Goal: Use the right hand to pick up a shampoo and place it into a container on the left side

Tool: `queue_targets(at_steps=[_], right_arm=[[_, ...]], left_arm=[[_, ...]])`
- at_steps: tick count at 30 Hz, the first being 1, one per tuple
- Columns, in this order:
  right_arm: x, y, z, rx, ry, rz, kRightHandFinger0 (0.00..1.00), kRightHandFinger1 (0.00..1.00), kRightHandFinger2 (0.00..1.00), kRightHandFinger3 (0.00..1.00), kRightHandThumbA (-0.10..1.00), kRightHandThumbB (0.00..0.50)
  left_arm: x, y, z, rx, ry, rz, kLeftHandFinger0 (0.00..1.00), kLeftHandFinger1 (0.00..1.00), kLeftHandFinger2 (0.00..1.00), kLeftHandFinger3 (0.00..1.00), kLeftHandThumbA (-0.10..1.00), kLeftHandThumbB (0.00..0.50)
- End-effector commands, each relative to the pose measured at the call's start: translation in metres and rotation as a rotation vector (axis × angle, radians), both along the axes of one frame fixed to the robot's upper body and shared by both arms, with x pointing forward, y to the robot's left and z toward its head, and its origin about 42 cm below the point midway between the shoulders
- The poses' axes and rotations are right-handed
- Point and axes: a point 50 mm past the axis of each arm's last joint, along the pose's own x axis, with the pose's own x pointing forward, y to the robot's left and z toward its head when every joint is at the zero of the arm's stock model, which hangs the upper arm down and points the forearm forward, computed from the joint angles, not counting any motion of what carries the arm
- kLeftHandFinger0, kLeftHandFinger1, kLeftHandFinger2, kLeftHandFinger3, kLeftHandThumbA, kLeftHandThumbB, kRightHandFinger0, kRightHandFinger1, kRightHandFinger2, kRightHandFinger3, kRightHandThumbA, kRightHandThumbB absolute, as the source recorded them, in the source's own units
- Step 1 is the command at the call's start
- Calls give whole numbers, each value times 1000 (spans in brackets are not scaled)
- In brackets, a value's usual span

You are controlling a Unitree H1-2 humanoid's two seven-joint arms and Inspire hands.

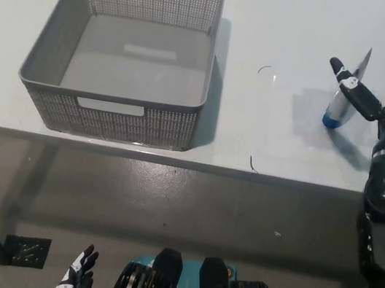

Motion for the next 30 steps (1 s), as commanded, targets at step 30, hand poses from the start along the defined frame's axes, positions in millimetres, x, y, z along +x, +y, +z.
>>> queue_targets(at_steps=[30], right_arm=[[39, -3, -27, -20, 70, -72, 1000, 1000, 1000, 1000, 836, 432]], left_arm=[[2, 1, 5, 10, -55, -13, 1000, 1000, 1000, 1000, 1000, 202]])
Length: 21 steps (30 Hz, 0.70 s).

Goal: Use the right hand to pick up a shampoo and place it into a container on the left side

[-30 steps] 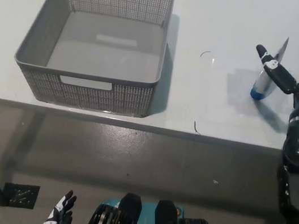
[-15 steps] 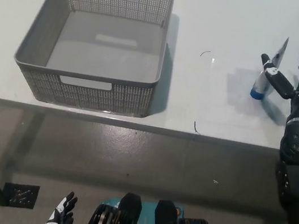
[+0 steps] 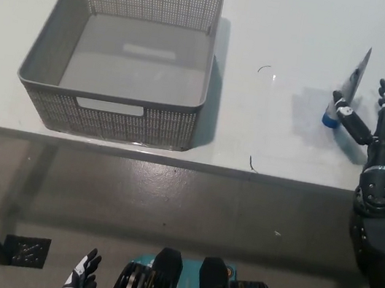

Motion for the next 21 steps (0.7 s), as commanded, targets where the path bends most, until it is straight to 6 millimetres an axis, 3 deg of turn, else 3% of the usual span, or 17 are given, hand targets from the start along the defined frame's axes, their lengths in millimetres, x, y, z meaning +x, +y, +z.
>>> queue_targets(at_steps=[1, 4, 5, 8, 15, 21], right_arm=[[22, 10, 46, -24, -148, 17, 1000, 1000, 1000, 1000, 823, 420], [24, 15, 47, -10, -138, 24, 1000, 1000, 1000, 1000, 808, 419], [25, 17, 47, -10, -139, 30, 1000, 1000, 1000, 1000, 807, 410], [25, 22, 47, -15, -142, 41, 1000, 1000, 1000, 1000, 855, 458], [30, 32, 51, 3, -122, 67, 1000, 1000, 1000, 1000, 797, 409], [36, 47, 60, -18, -109, 101, 1000, 1000, 1000, 1000, 866, 393]], left_arm=[[5, 3, 10, -2, -68, 1, 1000, 1000, 1000, 1000, 1000, 198], [8, 4, 10, -17, -65, -1, 1000, 1000, 1000, 1000, 1000, 173], [8, 4, 9, -10, -66, 1, 1000, 1000, 1000, 1000, 1000, 188], [9, 2, 9, 11, -74, 3, 1000, 1000, 1000, 1000, 1000, 189], [13, 2, 10, 5, -77, -3, 1000, 1000, 1000, 1000, 1000, 209], [14, 2, 11, -3, -78, -6, 1000, 1000, 1000, 1000, 1000, 217]])
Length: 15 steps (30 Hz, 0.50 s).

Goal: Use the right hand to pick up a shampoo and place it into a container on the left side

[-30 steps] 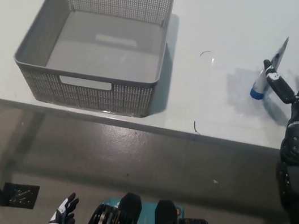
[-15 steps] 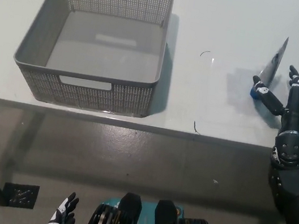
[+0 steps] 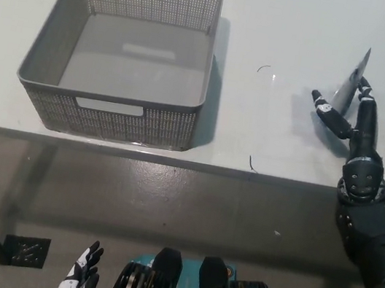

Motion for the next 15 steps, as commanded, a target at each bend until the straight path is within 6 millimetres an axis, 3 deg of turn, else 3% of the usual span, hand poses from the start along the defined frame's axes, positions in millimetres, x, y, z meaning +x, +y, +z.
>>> queue_targets(at_steps=[1, 2, 3, 8, 9, 10, 11, 12, 13, 15], right_arm=[[23, 20, 53, 11, -128, 49, 1000, 1000, 1000, 1000, 868, 391], [23, 21, 53, 14, -126, 49, 1000, 1000, 1000, 1000, 867, 391], [25, 24, 55, 26, -117, 54, 1000, 1000, 1000, 1000, 824, 353], [26, 26, 58, 104, -144, 28, 1000, 1000, 1000, 1000, 586, 356], [27, 27, 60, 98, -143, 18, 838, 867, 902, 1000, 518, 344], [27, 27, 61, 92, -146, -5, 537, 571, 563, 688, 306, 290], [27, 26, 64, 71, -159, -45, 218, 275, 393, 463, 57, 287], [28, 24, 66, 52, -168, -65, 44, 70, 242, 311, -69, 186], [29, 24, 69, 44, -168, -101, 2, 6, 308, 274, -99, 152], [31, 23, 74, 71, -171, -108, 0, 15, 459, 431, -100, 144]], left_arm=[[4, 3, 8, -3, -61, -4, 1000, 1000, 1000, 1000, 1000, 221], [5, 3, 8, -2, -62, -4, 1000, 1000, 1000, 1000, 1000, 223], [5, 3, 9, 5, -68, -4, 1000, 1000, 1000, 1000, 1000, 200], [6, 3, 10, -8, -70, -2, 1000, 1000, 1000, 1000, 1000, 206], [6, 3, 11, -6, -72, 1, 1000, 1000, 1000, 1000, 1000, 209], [6, 4, 11, -6, -72, 0, 1000, 1000, 1000, 1000, 1000, 210], [7, 3, 11, -8, -72, -2, 1000, 1000, 1000, 1000, 1000, 210], [8, 3, 11, -6, -75, -3, 1000, 1000, 1000, 1000, 1000, 213], [9, 3, 12, 4, -81, -2, 1000, 1000, 1000, 1000, 1000, 202], [11, 4, 14, 5, -88, 0, 1000, 1000, 1000, 1000, 1000, 205]])
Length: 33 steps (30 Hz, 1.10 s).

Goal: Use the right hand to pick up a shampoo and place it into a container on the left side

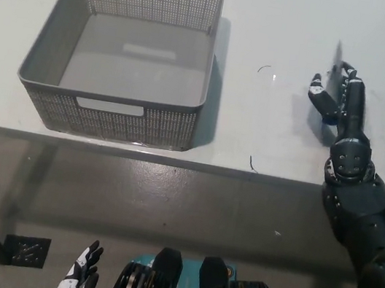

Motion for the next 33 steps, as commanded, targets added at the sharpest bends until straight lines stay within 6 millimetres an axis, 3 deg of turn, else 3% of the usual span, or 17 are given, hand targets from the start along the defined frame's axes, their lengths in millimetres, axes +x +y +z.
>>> queue_targets(at_steps=[1, 2, 9, 13, 19, 21, 22, 25, 30, 33], right_arm=[[18, 2, 51, 37, -139, -68, 0, 18, 497, 474, -100, 131], [18, 1, 52, 43, -152, -67, 0, 54, 530, 490, -100, 148], [16, -2, 51, 63, -184, -95, 0, 36, 518, 500, -100, 156], [17, -2, 57, 98, -219, -97, 0, 82, 563, 566, -100, 167], [23, 6, 82, 117, -302, -94, 0, 113, 574, 552, -100, 156], [23, 8, 89, 138, -336, -83, 0, 111, 549, 547, -100, 156], [24, 10, 98, 135, -373, -76, 0, 86, 490, 534, -100, 158], [25, 16, 110, 143, -409, -69, 0, 80, 478, 539, -100, 155], [26, 27, 140, 164, -500, -38, 0, 101, 510, 575, -100, 160], [24, 39, 156, 173, -535, -20, 0, 146, 579, 643, -100, 154]], left_arm=[[9, 4, 13, 2, -83, 0, 1000, 1000, 1000, 1000, 1000, 205], [11, 5, 13, 0, -83, 0, 1000, 1000, 1000, 1000, 1000, 206], [9, 4, 12, -1, -78, 5, 1000, 1000, 1000, 1000, 1000, 219], [9, 5, 11, 7, -79, 3, 1000, 1000, 1000, 1000, 1000, 221], [11, 5, 13, 0, -81, -4, 1000, 1000, 1000, 1000, 1000, 204], [10, 5, 12, 3, -79, -1, 1000, 1000, 1000, 1000, 1000, 223], [10, 4, 11, 9, -80, 2, 1000, 1000, 1000, 1000, 1000, 215], [9, 5, 12, -3, -77, 3, 1000, 1000, 1000, 1000, 1000, 214], [10, 5, 12, 9, -84, -1, 1000, 1000, 1000, 1000, 1000, 210], [8, 5, 11, 3, -77, 1, 1000, 1000, 1000, 1000, 1000, 208]])
